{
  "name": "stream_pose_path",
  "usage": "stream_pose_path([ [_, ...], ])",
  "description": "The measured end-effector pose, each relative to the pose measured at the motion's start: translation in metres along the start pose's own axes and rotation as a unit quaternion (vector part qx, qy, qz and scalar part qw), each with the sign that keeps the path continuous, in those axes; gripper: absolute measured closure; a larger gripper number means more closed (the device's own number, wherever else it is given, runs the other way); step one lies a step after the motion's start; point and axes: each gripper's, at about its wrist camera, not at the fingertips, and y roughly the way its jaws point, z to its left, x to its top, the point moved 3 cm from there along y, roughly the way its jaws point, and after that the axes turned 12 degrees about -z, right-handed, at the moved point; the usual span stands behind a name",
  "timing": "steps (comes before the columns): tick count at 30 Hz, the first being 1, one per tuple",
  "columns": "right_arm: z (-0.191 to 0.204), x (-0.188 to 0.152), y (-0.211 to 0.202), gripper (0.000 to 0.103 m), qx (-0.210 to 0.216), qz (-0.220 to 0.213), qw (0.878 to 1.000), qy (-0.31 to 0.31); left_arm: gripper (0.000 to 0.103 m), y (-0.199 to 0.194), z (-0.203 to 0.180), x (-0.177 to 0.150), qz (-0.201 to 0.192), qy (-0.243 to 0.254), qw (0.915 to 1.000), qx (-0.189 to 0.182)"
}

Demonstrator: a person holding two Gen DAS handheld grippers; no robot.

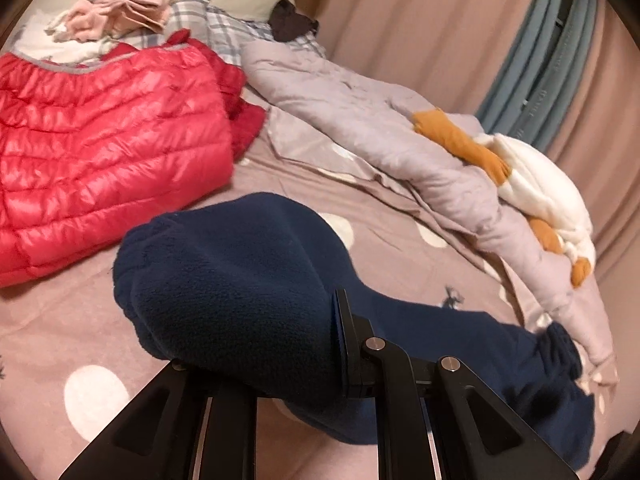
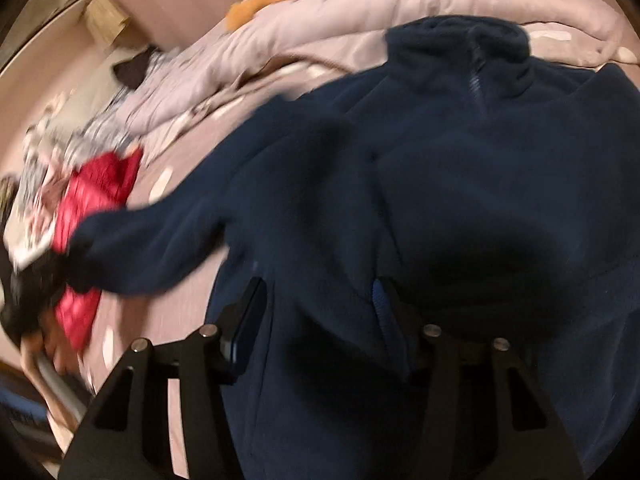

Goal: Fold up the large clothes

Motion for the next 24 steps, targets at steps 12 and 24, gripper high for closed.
stream_pose_path([
  [12,0.012,0.018,-0.008,0.018,0.019,-0.054,0.997,0.051,0.09,0.0,0.001,0.002,0.014,-0.016,0.9997,-0.014],
  [24,-0.012,0.043,0.026,0.098,0.012,-0.092,0.987,0.13,0.09,0.01,0.018,0.009,0.029,-0.036,0.9988,-0.012],
])
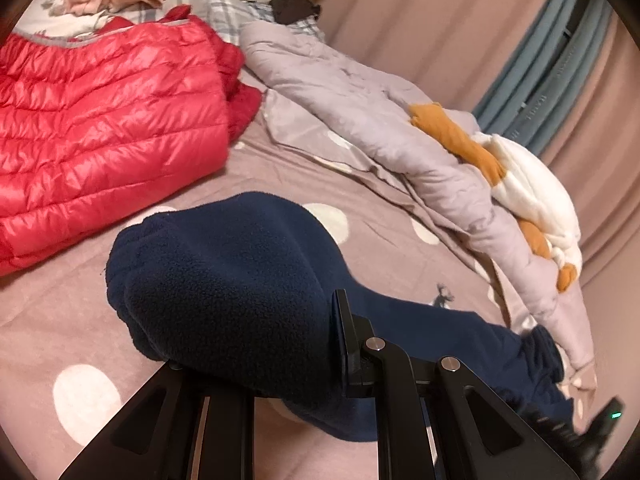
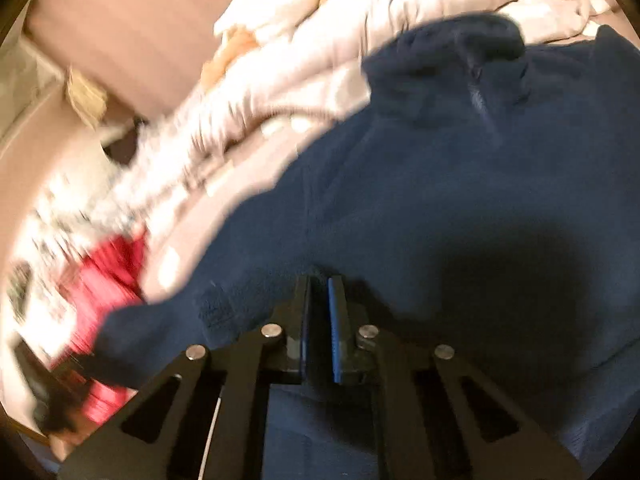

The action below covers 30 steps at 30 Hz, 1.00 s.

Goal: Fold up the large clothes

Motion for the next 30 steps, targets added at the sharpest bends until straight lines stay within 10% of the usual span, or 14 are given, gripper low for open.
stream_pose_path([
  [6,0.047,0.05,-0.023,0.098,0.054,-0.088,0.994,-0.033,0.09,-0.003,0.006,0.006,-0.003,-0.02,0.9998,-0.007],
  [9,0.057,0.035,-0.007,0.093,-0.006,-0.066,0.994,-0.089,0.09,-0.001,0.004,0.006,-0.002,-0.006,1.0,0.005],
  [11,0.056,0.02,0.002,0.07,-0.053,-0.045,0.99,-0.122,0.09,0.001,0.008,0.006,0.001,-0.014,0.9999,0.004],
  [13,0.041,0.007,-0.002,0.019,-0.067,-0.028,0.99,-0.118,0.09,0.003,0.012,0.005,0.007,-0.03,0.9995,0.003],
  [15,0.032,-0.004,-0.012,0.005,-0.045,-0.038,0.995,-0.085,0.09,0.003,0.014,0.004,0.006,-0.037,0.9992,0.009],
  [20,0.049,-0.038,0.004,0.018,-0.093,-0.038,0.98,-0.174,0.09,-0.005,0.017,0.002,-0.014,-0.039,0.9986,0.034],
  [24,0.037,-0.056,0.019,0.075,-0.146,-0.046,0.971,-0.183,0.09,-0.005,0.021,0.002,-0.011,-0.046,0.9984,0.03],
  [30,0.044,-0.01,-0.007,0.077,-0.104,-0.082,0.984,-0.123,0.09,0.001,0.019,0.0,-0.008,-0.034,0.9988,0.033],
])
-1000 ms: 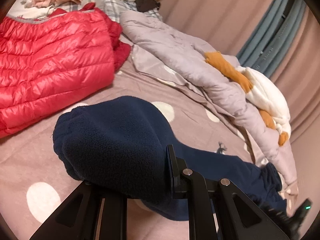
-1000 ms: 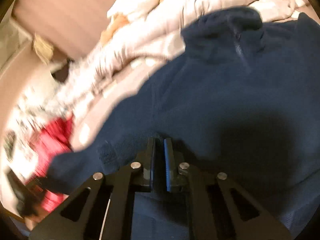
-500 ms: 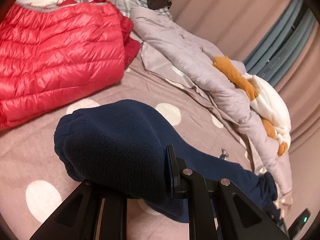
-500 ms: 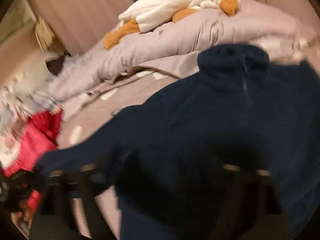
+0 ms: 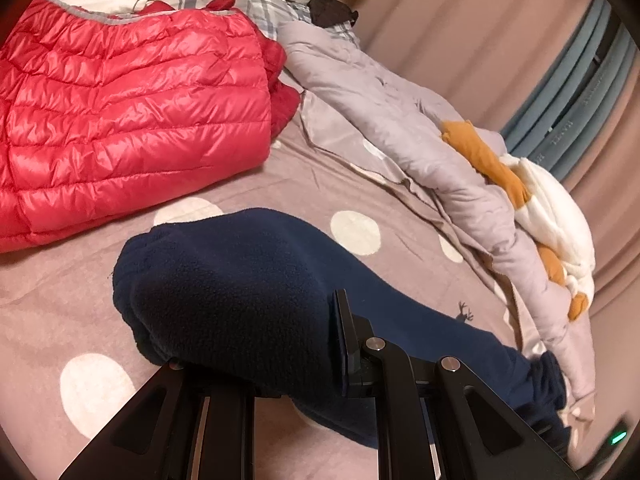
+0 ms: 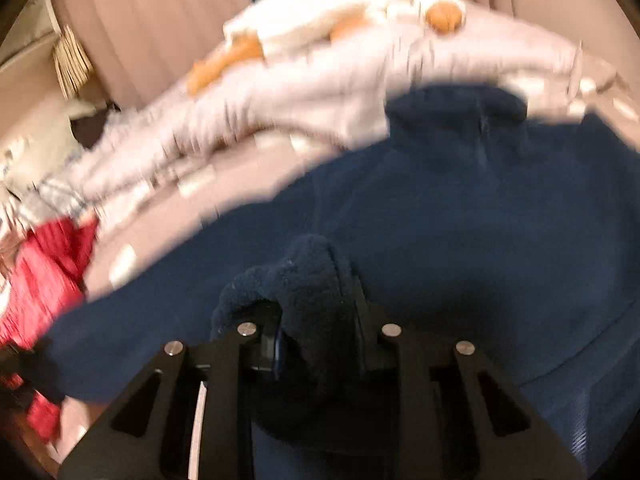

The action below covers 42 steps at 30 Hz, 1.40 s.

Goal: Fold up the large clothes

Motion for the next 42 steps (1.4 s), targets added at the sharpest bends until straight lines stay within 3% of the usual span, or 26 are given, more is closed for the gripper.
stream_pose_path([
  [5,0.023,0.059,-0.022,0.077,0.009,-0.083,0.997,-0.007,0.09,0.004,-0.001,0.002,0.001,0.001,1.0,0.001],
  [8,0.022,0.058,-0.008,0.07,0.016,-0.085,0.996,0.014,0.09,0.006,-0.001,0.004,0.0,-0.008,1.0,0.0],
  [9,0.02,0.051,-0.002,0.063,0.013,-0.077,0.997,0.014,0.09,0.007,-0.001,0.003,0.002,-0.008,1.0,0.001],
  [10,0.018,0.038,0.008,0.049,0.003,-0.055,0.998,0.008,0.09,0.009,-0.001,0.003,0.006,-0.007,1.0,0.004],
  [11,0.016,0.024,0.021,0.044,-0.004,-0.018,1.0,0.0,0.09,0.009,-0.002,0.002,0.007,-0.005,0.9999,0.006],
  [13,0.011,-0.008,0.044,0.042,0.006,0.06,0.998,0.004,0.09,0.008,-0.003,0.001,0.008,-0.001,0.9999,0.007],
  [14,0.008,-0.017,0.048,0.042,0.016,0.076,0.997,0.014,0.09,0.007,-0.004,0.002,0.007,0.0,1.0,0.006],
  [16,0.005,-0.015,0.041,0.029,0.018,0.058,0.998,0.022,0.09,0.003,-0.006,0.002,0.0,0.002,1.0,0.002],
  [20,0.007,0.012,0.016,0.028,0.019,0.031,0.999,0.017,0.09,-0.005,-0.008,0.004,-0.013,0.007,0.9999,-0.002],
  [24,-0.003,0.026,-0.005,0.013,0.012,-0.025,0.999,0.017,0.09,-0.006,-0.011,0.003,-0.013,0.016,0.9998,0.004],
  [25,-0.007,0.022,0.0,0.014,-0.002,-0.016,1.0,0.009,0.09,-0.006,-0.011,0.002,-0.013,0.02,0.9997,0.008],
  [28,-0.025,-0.009,0.039,0.023,-0.058,0.089,0.994,-0.032,0.09,-0.007,-0.014,0.001,-0.012,0.023,0.9997,0.006],
  [29,-0.029,-0.019,0.046,0.023,-0.061,0.101,0.992,-0.046,0.09,-0.008,-0.016,0.002,-0.013,0.025,0.9996,0.002],
  [30,-0.026,-0.02,0.039,0.026,-0.047,0.069,0.993,-0.08,0.09,-0.009,-0.019,0.003,-0.016,0.028,0.9995,-0.002],
  [32,-0.022,-0.016,0.03,0.026,-0.048,0.061,0.992,-0.104,0.09,-0.011,-0.023,0.004,-0.018,0.032,0.9993,-0.006],
  [35,-0.034,0.013,0.0,0.026,-0.026,0.051,0.996,-0.073,0.09,-0.02,-0.029,0.006,-0.021,0.031,0.9991,-0.021],
  [39,-0.08,0.046,-0.066,0.017,-0.026,-0.001,0.999,-0.033,0.09,-0.036,-0.043,0.005,-0.051,0.07,0.9961,-0.018],
  [42,-0.127,0.059,-0.109,0.01,-0.04,-0.015,0.998,-0.038,0.09,-0.042,-0.058,0.001,-0.062,0.087,0.9941,-0.019],
])
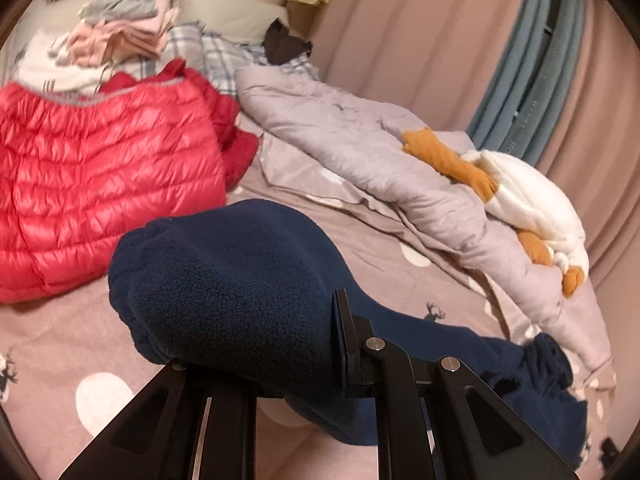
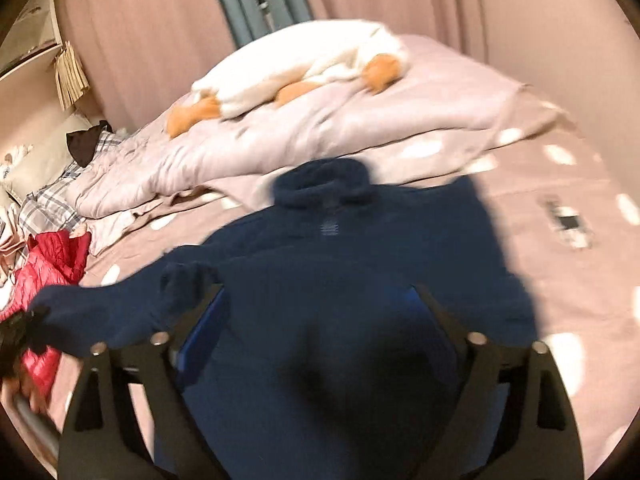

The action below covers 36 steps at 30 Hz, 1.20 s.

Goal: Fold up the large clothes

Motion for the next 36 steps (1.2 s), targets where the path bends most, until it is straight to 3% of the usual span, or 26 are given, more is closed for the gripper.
stream_pose_path([
  [5,-0.082,0.007,-0.028,0.01,-0.106,-0.041,0.993,-0.021,0.09,-0.014,-0.049,-0.011,-0.025,0.078,0.9958,0.039],
  [9,-0.145,-0.003,-0.035,0.01,-0.103,-0.046,0.993,0.039,0.09,-0.032,-0.103,-0.025,-0.039,0.131,0.9894,0.049],
  [12,-0.175,-0.016,-0.034,0.012,-0.108,-0.037,0.991,0.064,0.09,-0.043,-0.149,-0.034,-0.037,0.138,0.9893,0.03],
  [13,-0.182,-0.019,-0.032,0.019,-0.113,-0.014,0.992,0.049,0.09,-0.049,-0.164,-0.038,-0.038,0.144,0.9887,0.022],
  [17,-0.204,-0.024,-0.05,0.016,-0.171,-0.052,0.983,0.043,0.09,-0.078,-0.243,-0.068,-0.049,0.196,0.9793,-0.009],
  [19,-0.216,-0.026,-0.049,0.017,-0.141,-0.051,0.987,0.052,0.09,-0.094,-0.28,-0.093,-0.049,0.208,0.9759,-0.043],
  [21,-0.228,-0.029,-0.049,0.017,-0.131,-0.053,0.987,0.078,0.09,-0.101,-0.31,-0.121,-0.022,0.218,0.9728,-0.073],
  [25,-0.249,-0.03,-0.049,0.017,-0.133,-0.044,0.981,0.134,0.09,-0.099,-0.346,-0.176,0.054,0.216,0.9699,-0.099],
  [27,-0.25,-0.029,-0.053,0.018,-0.106,-0.041,0.982,0.148,0.089,-0.101,-0.355,-0.197,0.072,0.225,0.9661,-0.105],
  [30,-0.252,-0.026,-0.066,0.016,-0.11,-0.071,0.98,0.153,0.069,-0.105,-0.363,-0.218,0.089,0.238,0.9621,-0.099],
  [31,-0.254,-0.026,-0.066,0.016,-0.109,-0.07,0.979,0.16,0.069,-0.108,-0.363,-0.221,0.092,0.24,0.962,-0.092],
  [33,-0.258,-0.03,-0.064,0.016,-0.072,-0.062,0.976,0.198,0.062,-0.119,-0.363,-0.225,0.085,0.243,0.9622,-0.09],
  [36,-0.255,-0.032,-0.058,0.016,-0.036,-0.041,0.974,0.218,0.049,-0.139,-0.371,-0.221,0.082,0.233,0.9614,-0.121],
])
